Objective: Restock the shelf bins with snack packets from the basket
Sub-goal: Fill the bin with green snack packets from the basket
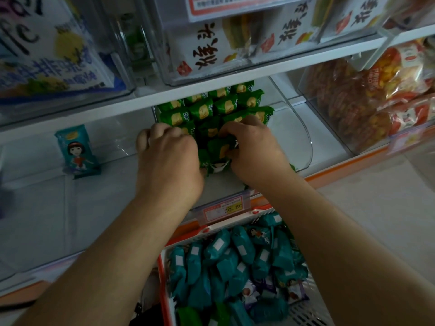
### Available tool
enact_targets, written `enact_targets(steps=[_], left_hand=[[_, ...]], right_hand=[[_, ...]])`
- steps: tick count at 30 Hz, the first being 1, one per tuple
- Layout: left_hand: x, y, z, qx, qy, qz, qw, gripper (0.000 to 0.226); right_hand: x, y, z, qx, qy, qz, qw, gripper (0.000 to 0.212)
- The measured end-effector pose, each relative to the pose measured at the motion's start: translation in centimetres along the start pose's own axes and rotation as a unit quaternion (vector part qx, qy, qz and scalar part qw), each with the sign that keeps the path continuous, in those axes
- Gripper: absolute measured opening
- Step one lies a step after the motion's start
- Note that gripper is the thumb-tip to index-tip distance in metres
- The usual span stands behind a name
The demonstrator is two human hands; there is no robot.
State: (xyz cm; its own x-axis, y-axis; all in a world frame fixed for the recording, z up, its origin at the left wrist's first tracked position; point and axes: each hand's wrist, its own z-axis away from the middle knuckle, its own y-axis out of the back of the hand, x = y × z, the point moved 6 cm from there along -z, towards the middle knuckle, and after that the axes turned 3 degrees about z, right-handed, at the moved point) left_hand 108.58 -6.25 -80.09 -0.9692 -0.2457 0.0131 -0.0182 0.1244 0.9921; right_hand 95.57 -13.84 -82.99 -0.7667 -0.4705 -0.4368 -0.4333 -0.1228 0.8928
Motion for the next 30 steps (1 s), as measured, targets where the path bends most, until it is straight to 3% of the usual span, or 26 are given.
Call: enact_targets(steps=[7, 10, 17, 20, 24, 26, 30], left_hand=[[-0.6, 0.1, 0.0, 0.013, 0.015, 0.017, 1.0, 0.056], [-0.6, 0.1, 0.0, 0.015, 0.022, 0.032, 0.999, 0.058], [-0.1, 1.0, -0.2, -0.001, 0.02, 0.054, 0.998, 0.058], [0.6, 1.5, 0.2, 0.002, 0.011, 0.075, 0.997, 0.056], [2.6, 3.1, 1.2, 0.075, -0.042, 0.21, 0.974, 0.029], [3.8, 3.0, 1.6, 0.05, -0.069, 0.285, 0.955, 0.018], [5.2, -0.6, 1.9, -0.099, -0.037, 0.307, 0.946, 0.016]], right_hand=[[0.1, -0.3, 0.1, -0.001, -0.018, -0.052, 0.998, 0.051], [0.9, 0.1, 0.2, -0.036, -0.075, -0.077, 0.994, 0.051], [4.1, 3.6, 0.5, -0.071, -0.138, 0.049, 0.987, 0.033], [4.1, 2.4, 1.3, -0.14, -0.144, 0.101, 0.974, 0.049], [2.9, 0.3, 2.1, -0.184, -0.133, 0.152, 0.962, 0.072], [2.8, 0.0, 2.1, -0.183, -0.133, 0.166, 0.96, 0.071], [3.1, 0.5, 2.0, -0.198, -0.131, 0.172, 0.956, 0.063]])
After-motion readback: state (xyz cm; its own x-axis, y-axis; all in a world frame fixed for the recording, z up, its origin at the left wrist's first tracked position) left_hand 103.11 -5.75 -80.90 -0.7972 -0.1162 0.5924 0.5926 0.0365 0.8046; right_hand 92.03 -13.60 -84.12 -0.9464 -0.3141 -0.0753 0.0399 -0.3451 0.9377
